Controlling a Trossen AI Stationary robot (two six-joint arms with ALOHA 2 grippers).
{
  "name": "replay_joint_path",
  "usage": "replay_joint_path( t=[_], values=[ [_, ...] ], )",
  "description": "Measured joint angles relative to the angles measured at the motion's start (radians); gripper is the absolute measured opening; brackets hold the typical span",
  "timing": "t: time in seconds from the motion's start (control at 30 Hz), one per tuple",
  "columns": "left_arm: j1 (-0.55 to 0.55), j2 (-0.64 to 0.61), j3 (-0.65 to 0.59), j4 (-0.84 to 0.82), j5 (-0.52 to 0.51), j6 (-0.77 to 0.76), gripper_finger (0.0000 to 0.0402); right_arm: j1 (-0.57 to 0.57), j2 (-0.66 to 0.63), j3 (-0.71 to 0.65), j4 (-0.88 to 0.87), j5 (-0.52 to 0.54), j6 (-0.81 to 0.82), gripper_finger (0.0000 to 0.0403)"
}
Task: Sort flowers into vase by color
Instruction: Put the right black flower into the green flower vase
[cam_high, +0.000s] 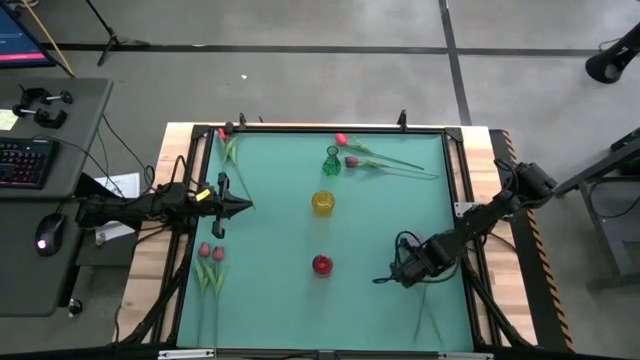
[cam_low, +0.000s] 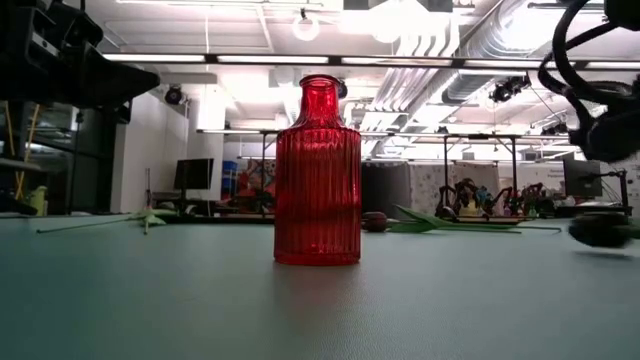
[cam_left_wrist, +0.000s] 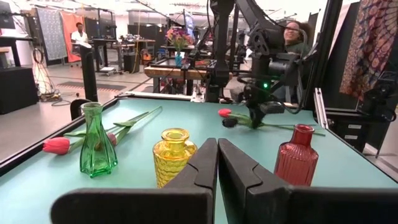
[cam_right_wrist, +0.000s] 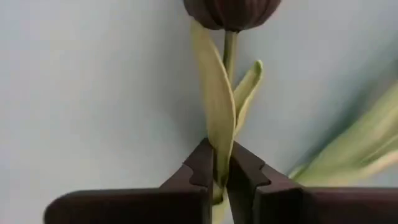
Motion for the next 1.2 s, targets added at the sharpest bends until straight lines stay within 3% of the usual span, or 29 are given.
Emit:
replay_joint_path(
  t=[0.1, 0.23, 0.33, 0.43, 0.5, 0.53, 0.6, 0.7, 0.9, 1.2],
  values=[
    [0.000, 0.000, 0.000, 0.000, 0.000, 0.000, 0.0000, -0.002, -0.051, 0.125, -0.084, 0.157, -0.061, 0.0005],
    [0.000, 0.000, 0.000, 0.000, 0.000, 0.000, 0.0000, -0.014, -0.131, 0.254, -0.123, 0.518, -0.229, 0.0003],
    [0.000, 0.000, 0.000, 0.000, 0.000, 0.000, 0.0000, -0.061, -0.204, 0.310, -0.054, 0.787, -0.419, 0.0003],
    [0.000, 0.000, 0.000, 0.000, 0.000, 0.000, 0.0000, -0.158, -0.265, 0.318, 0.152, 0.930, -0.735, 0.0001],
    [0.000, 0.000, 0.000, 0.000, 0.000, 0.000, 0.0000, -0.267, -0.306, 0.303, 0.373, 0.904, -1.031, 0.0001],
    [0.000, 0.000, 0.000, 0.000, 0.000, 0.000, 0.0000, -0.332, -0.325, 0.292, 0.511, 0.835, -1.174, 0.0001],
    [0.000, 0.000, 0.000, 0.000, 0.000, 0.000, 0.0000, -0.472, -0.334, 0.276, 0.781, 0.600, -1.417, 0.0001],
    [0.000, 0.000, 0.000, 0.001, 0.000, 0.000, 0.0000, -0.662, -0.317, 0.281, 1.019, 0.381, -1.578, 0.0001],
    [0.000, 0.000, 0.000, 0.000, 0.000, 0.000, 0.0000, -0.900, -0.233, 0.315, 1.016, 0.308, -1.656, 0.0000],
    [0.000, 0.000, 0.000, 0.000, 0.000, 0.000, 0.0000, -0.956, -0.081, 0.391, 1.025, 0.271, -1.770, 0.0000]
  ],
)
